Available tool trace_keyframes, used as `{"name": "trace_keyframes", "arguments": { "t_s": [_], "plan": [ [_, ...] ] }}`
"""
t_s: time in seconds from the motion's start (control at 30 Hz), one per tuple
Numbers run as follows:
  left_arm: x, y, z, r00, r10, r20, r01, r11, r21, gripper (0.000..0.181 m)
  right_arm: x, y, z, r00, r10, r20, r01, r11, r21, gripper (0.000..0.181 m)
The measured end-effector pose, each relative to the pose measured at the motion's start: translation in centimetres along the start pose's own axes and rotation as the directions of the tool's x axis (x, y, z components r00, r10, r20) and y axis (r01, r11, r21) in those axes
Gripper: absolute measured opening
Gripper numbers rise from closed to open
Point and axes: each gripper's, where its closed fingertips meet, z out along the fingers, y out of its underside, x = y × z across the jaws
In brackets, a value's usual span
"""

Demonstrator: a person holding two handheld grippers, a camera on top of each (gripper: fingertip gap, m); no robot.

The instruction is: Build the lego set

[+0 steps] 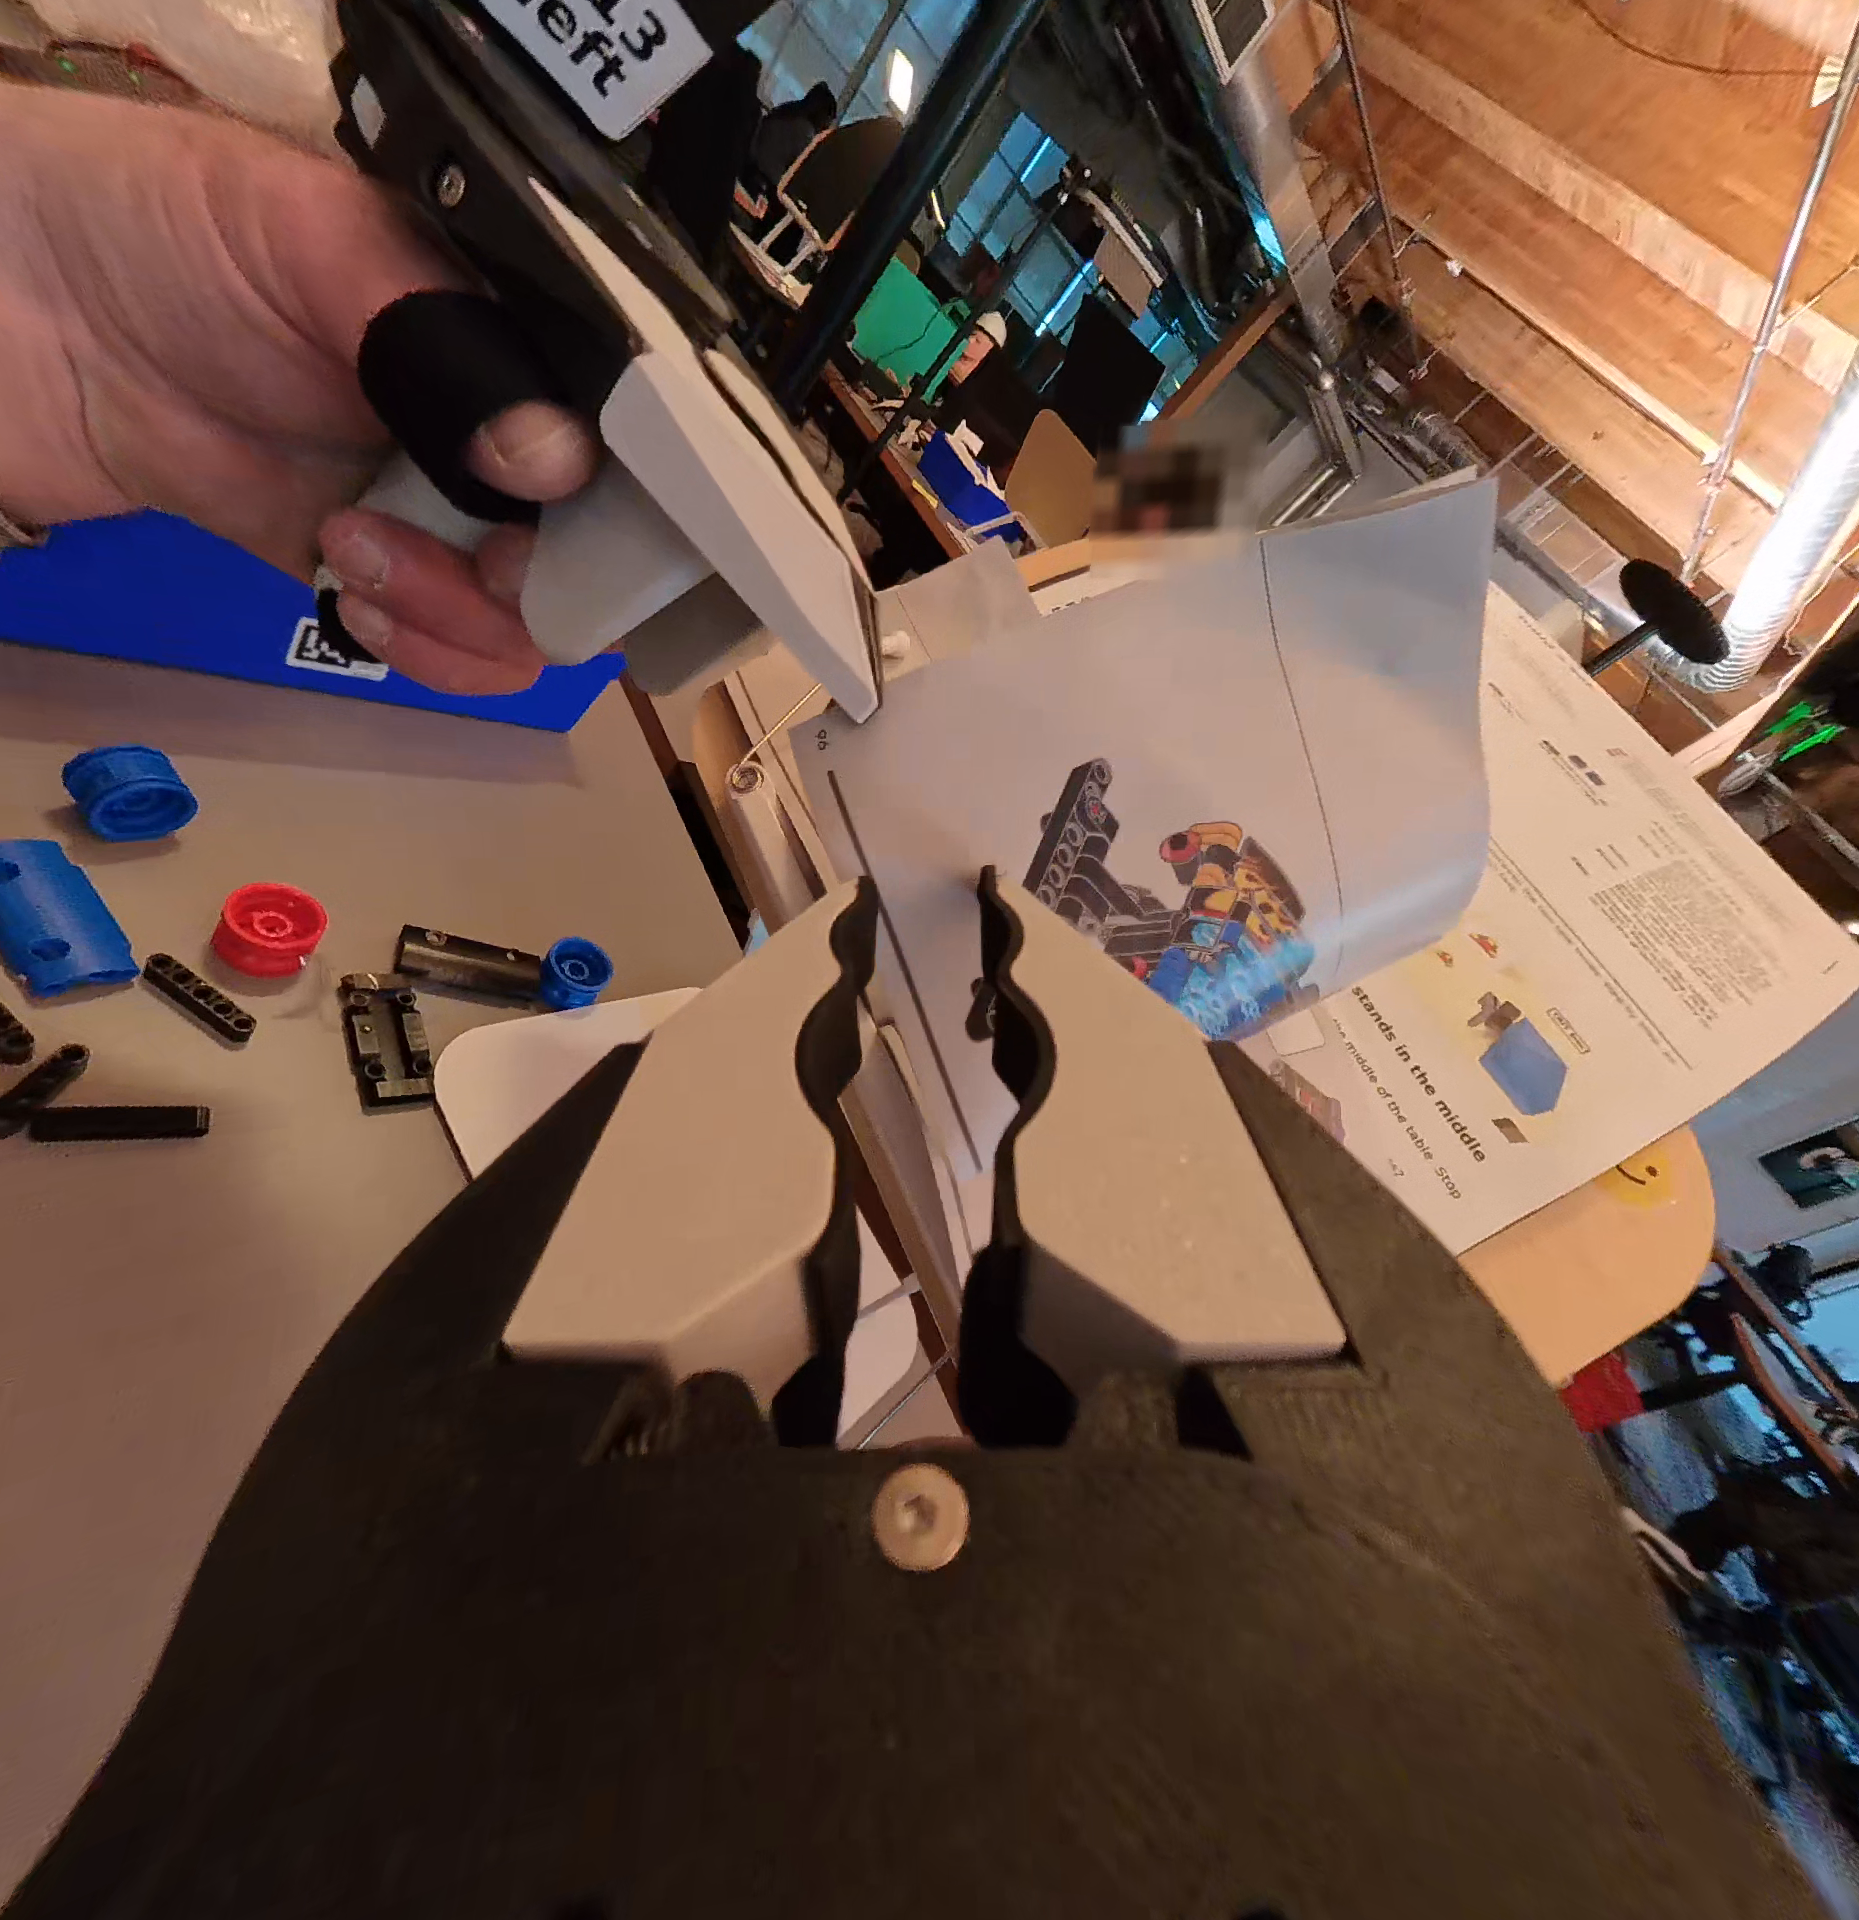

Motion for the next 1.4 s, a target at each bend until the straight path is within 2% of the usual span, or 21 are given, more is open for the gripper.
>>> {"name": "trace_keyframes", "arguments": {
  "t_s": [0.17,0.3,0.8,1.03,1.4],
  "plan": [
    [0.9,-0.8,0.5,0.998,-0.010,-0.065,0.014,0.998,0.065,0.000,-0.4,-0.4,-0.3,0.998,0.032,0.048,-0.034,0.999,0.033,0.031],
    [1.3,-0.7,1.3,0.993,-0.030,-0.113,0.040,0.996,0.086,0.001,-0.4,-0.8,-0.7,0.994,0.078,0.078,-0.084,0.994,0.070,0.033],
    [2.3,-0.2,3.6,0.976,-0.064,-0.210,0.094,0.986,0.135,0.005,-0.3,-0.3,-1.8,0.959,0.203,0.196,-0.231,0.964,0.131,0.021],
    [2.3,0.2,3.8,0.974,-0.057,-0.218,0.086,0.988,0.126,0.007,-0.2,-0.9,-2.4,0.937,0.241,0.253,-0.289,0.941,0.178,0.005],
    [3.0,-0.1,3.6,0.973,-0.004,-0.231,0.039,0.988,0.149,0.007,-0.3,-1.5,-2.8,0.896,0.285,0.341,-0.363,0.912,0.189,0.004]
  ]
}}
